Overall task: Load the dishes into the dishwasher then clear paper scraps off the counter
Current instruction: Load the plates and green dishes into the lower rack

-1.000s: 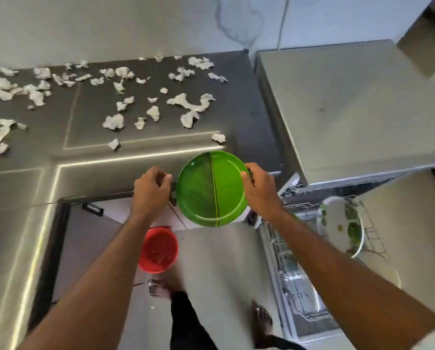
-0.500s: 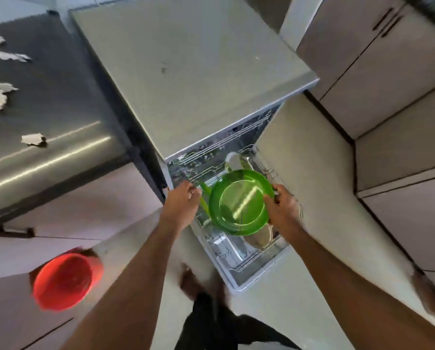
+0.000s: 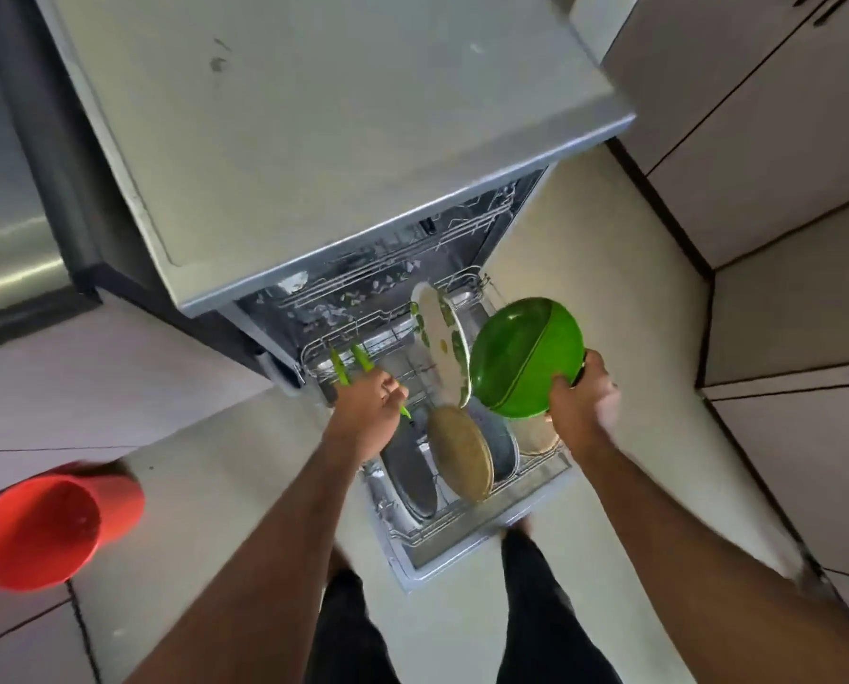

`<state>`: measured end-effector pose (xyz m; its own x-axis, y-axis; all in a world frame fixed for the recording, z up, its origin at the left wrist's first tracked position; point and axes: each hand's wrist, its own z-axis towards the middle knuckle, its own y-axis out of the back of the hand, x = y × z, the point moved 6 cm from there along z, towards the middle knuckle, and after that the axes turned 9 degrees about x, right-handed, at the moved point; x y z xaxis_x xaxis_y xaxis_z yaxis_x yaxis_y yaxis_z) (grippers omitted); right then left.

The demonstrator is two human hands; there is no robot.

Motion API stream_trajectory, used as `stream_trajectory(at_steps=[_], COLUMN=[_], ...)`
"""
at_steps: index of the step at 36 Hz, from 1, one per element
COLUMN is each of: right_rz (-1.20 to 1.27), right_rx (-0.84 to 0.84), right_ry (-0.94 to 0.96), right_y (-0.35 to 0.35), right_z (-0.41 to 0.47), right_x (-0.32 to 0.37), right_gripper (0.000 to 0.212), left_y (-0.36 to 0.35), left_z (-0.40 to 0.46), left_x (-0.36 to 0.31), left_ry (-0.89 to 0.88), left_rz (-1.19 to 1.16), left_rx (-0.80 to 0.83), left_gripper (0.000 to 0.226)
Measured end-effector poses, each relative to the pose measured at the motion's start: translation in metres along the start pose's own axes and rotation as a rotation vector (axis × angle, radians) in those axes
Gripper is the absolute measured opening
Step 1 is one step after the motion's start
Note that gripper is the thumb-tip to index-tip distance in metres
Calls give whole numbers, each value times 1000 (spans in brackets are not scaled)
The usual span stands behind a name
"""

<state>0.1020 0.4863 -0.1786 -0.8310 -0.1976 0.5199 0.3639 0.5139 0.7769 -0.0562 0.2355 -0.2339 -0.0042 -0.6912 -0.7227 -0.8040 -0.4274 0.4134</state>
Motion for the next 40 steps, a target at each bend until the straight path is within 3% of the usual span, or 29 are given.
stream_trajectory(at_steps=[8,17,28,31,40], right_rz=[-91,-284,-386,-381,-375], right_rx=[85,310,436,431,470], right_ry=[170,293,446,468,433], right_y=[-13,-85,-184,-208,-247], right_z=[131,232,291,303,313], right_x=[-18,-55,-53,-48,-56], right_gripper=[34,22,34,26,36], left_y=[-68,-130,-154,-156,-162], left_z=[77,151,190,199,220], left_x=[-22,-23,-6,-2,5], left_ry=[178,274,294,303,292], left_rz=[45,22,-93,-55,129], left_rx=[-74,-156,-268,-284,-272], left_gripper=[27,26,28,28,19])
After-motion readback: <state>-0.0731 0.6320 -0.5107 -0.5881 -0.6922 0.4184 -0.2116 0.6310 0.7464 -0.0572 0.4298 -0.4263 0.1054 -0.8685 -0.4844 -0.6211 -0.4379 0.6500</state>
